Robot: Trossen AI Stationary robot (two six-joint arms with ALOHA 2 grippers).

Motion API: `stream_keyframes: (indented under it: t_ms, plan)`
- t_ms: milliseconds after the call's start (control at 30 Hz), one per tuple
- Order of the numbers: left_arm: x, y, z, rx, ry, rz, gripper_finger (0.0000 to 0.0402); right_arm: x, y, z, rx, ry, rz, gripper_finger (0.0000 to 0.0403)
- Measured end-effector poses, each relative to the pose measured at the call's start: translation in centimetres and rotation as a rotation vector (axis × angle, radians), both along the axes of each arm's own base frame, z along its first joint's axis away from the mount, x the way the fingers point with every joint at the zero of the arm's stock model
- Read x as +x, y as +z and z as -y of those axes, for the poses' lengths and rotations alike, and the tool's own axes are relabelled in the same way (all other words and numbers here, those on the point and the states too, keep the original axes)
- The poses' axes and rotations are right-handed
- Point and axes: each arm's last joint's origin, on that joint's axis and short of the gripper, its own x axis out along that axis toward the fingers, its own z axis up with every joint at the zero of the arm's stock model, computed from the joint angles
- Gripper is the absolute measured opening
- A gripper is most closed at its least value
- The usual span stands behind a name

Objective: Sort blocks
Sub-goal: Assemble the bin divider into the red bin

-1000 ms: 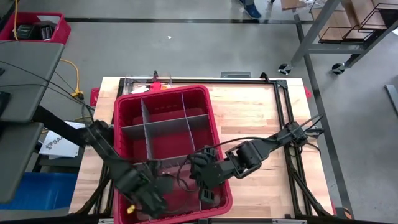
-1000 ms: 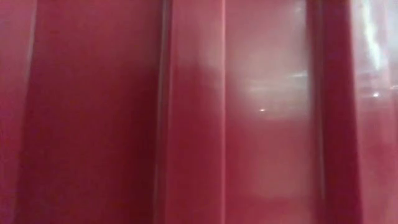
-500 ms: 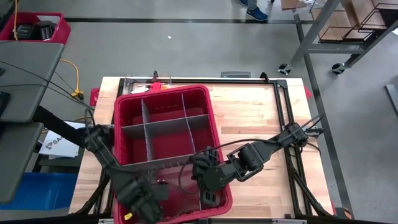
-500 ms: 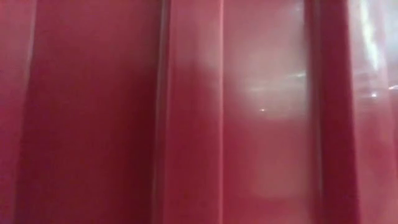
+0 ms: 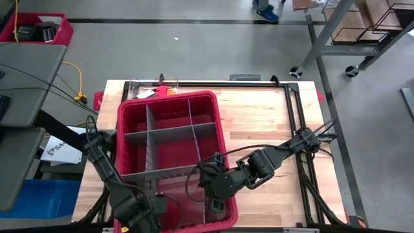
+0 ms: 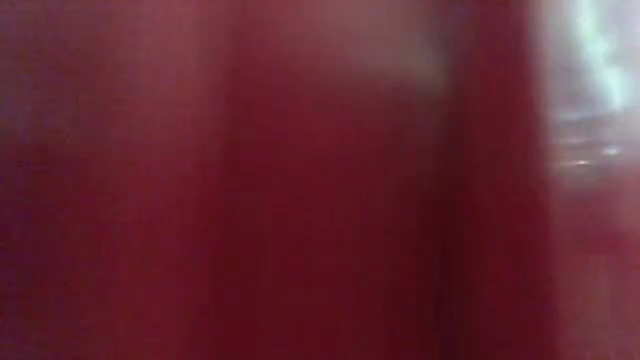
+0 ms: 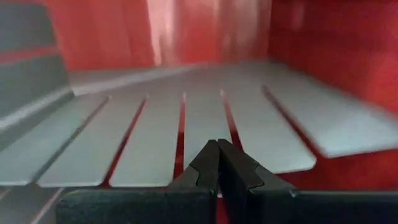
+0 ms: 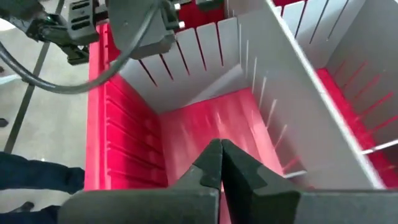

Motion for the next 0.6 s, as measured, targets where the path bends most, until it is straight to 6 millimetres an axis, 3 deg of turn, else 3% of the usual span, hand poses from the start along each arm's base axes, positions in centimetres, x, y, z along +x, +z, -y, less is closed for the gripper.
stream_keyframes:
  t_ms: [100,300,433,533,600]
  plan:
    - [0.2,1.9,-0.8,-0.019,0.045,0.079,0.0,0.0,0.2,-0.1,0.001,0.008,0.015,0.0]
    - [-0.3,8.2,-4.3,-0.078,0.157,0.351,0.0,-0.2,1.3,0.4,0.015,-0.01,0.068,0.0]
    - [-3.4,13.3,-7.2,-0.109,0.273,0.624,0.0,-0.3,2.7,1.6,-0.003,-0.122,0.161,0.0]
    - [-5.5,14.4,-8.7,-0.098,0.376,0.744,0.0,-0.2,2.9,2.5,0.008,-0.273,0.187,0.0]
    - [-6.0,13.7,-8.9,-0.072,0.421,0.767,0.0,-0.1,2.3,2.8,0.009,-0.371,0.178,0.0]
